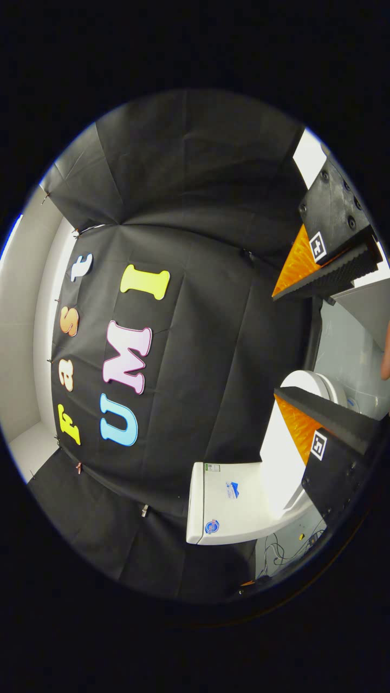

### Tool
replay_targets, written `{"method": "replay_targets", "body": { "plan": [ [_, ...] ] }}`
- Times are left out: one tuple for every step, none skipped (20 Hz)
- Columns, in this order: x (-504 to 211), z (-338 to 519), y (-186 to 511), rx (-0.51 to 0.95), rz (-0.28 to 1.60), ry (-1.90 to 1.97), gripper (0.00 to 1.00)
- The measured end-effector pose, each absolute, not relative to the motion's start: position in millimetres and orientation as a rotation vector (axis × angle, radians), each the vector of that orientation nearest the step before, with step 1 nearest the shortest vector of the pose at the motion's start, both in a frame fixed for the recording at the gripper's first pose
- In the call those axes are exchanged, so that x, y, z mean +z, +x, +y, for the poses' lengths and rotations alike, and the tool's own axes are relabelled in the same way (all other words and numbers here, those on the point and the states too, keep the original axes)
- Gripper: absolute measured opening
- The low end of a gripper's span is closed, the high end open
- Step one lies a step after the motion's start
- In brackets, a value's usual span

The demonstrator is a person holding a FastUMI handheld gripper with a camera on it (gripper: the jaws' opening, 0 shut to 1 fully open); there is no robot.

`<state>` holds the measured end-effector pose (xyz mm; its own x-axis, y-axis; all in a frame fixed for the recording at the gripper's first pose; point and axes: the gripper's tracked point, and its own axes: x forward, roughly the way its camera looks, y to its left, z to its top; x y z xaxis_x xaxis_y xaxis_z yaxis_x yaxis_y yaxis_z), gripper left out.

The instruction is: Open the toilet lid.

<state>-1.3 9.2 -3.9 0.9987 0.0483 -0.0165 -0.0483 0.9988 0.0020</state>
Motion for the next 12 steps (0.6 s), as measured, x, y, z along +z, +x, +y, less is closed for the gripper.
{"method": "replay_targets", "body": {
  "plan": [
    [-3.4, 9.0, -1.4, 0.049, 0.016, 0.002, 0.96],
    [-4.0, 9.4, -1.7, 0.052, 0.017, 0.003, 0.96],
    [-5.1, 11.0, -2.1, 0.060, 0.020, 0.009, 0.96],
    [-6.0, 13.3, -2.3, 0.068, 0.025, 0.016, 0.96],
    [-7.9, 15.5, -2.4, 0.080, 0.036, 0.027, 0.96],
    [-10.8, 19.7, -3.2, 0.101, 0.060, 0.052, 0.96],
    [-13.2, 26.7, -7.8, 0.133, 0.084, 0.096, 0.96],
    [-14.1, 30.6, -10.0, 0.151, 0.103, 0.127, 0.96],
    [-15.2, 32.9, -10.1, 0.158, 0.108, 0.132, 0.96],
    [-17.2, 35.0, -8.2, 0.164, 0.114, 0.120, 0.96],
    [-21.2, 39.9, -8.4, 0.179, 0.125, 0.106, 0.96],
    [-24.7, 44.3, -9.2, 0.193, 0.138, 0.100, 0.96]
  ]
}}
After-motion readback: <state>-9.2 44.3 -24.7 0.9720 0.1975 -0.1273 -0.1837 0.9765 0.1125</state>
